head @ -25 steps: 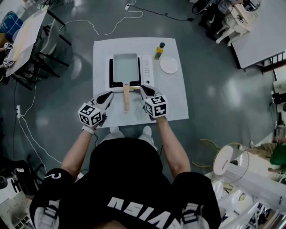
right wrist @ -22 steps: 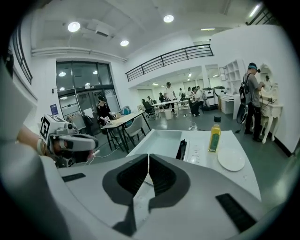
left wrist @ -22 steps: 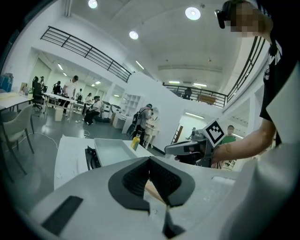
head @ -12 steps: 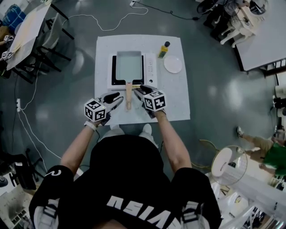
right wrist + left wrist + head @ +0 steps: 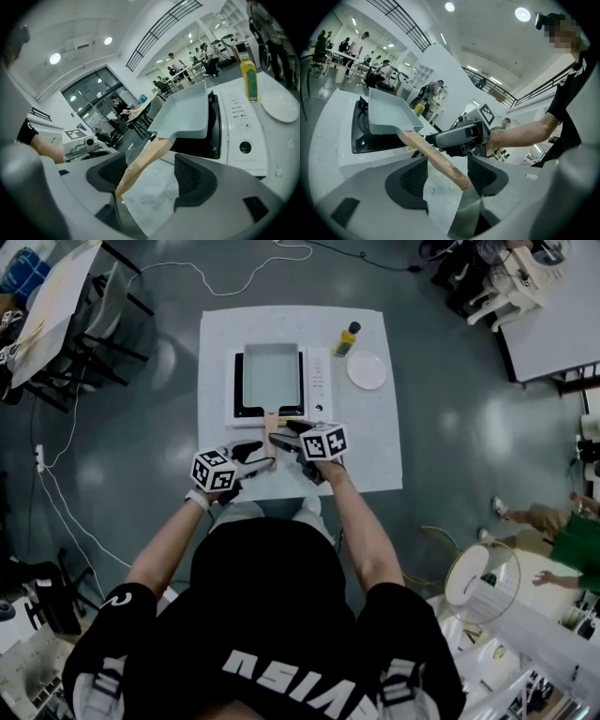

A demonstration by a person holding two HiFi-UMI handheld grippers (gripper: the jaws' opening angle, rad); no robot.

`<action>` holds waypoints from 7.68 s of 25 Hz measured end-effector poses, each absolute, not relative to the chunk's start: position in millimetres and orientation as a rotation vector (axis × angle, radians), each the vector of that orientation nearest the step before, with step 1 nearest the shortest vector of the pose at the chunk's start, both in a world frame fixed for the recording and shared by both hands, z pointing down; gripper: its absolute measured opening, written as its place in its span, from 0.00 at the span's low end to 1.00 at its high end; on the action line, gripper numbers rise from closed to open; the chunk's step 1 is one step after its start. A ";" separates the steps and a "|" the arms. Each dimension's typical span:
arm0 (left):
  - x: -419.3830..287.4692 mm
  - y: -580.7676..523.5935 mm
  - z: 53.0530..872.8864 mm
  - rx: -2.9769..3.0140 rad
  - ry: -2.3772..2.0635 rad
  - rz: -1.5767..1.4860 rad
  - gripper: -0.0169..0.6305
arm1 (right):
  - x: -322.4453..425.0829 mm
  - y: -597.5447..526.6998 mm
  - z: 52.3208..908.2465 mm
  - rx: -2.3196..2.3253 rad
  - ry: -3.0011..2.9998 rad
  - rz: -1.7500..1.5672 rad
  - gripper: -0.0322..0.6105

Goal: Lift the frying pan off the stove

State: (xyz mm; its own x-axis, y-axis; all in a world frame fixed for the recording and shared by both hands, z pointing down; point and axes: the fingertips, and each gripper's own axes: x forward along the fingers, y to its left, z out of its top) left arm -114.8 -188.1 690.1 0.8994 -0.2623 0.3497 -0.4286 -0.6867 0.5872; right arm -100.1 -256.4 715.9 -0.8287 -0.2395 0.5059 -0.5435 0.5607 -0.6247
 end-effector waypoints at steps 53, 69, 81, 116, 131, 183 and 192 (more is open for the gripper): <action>-84.1 -200.2 667.7 2.243 -0.401 0.088 0.37 | -160.2 -260.1 680.2 0.185 -2.550 1.663 0.34; -73.9 -186.5 596.2 2.423 -0.435 0.036 0.37 | -149.3 -247.0 597.5 0.198 -2.712 1.423 0.34; -75.7 -171.8 593.8 2.435 -0.443 0.040 0.37 | -151.0 -231.9 593.3 0.188 -2.728 1.427 0.34; 43.7 -122.6 604.0 2.444 -0.207 0.136 0.37 | -19.9 -196.0 607.5 0.442 -2.754 1.496 0.34; 107.0 -101.7 619.7 2.424 -0.161 0.171 0.37 | 46.4 -177.6 623.8 0.510 -2.748 1.534 0.34; 175.1 -59.2 657.0 2.364 -0.152 0.218 0.37 | 114.6 -134.9 664.9 0.502 -2.704 1.613 0.34; 175.9 -60.1 657.4 2.369 -0.156 0.219 0.37 | 116.0 -136.4 664.0 0.511 -2.708 1.588 0.34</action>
State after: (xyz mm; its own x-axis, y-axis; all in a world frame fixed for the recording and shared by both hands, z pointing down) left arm 175.9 -60.1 657.4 0.9780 -0.0487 0.2027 -0.1752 -0.7190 0.6726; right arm 116.0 -136.4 664.0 -0.9477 -0.2928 0.1272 -0.2539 0.4498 -0.8563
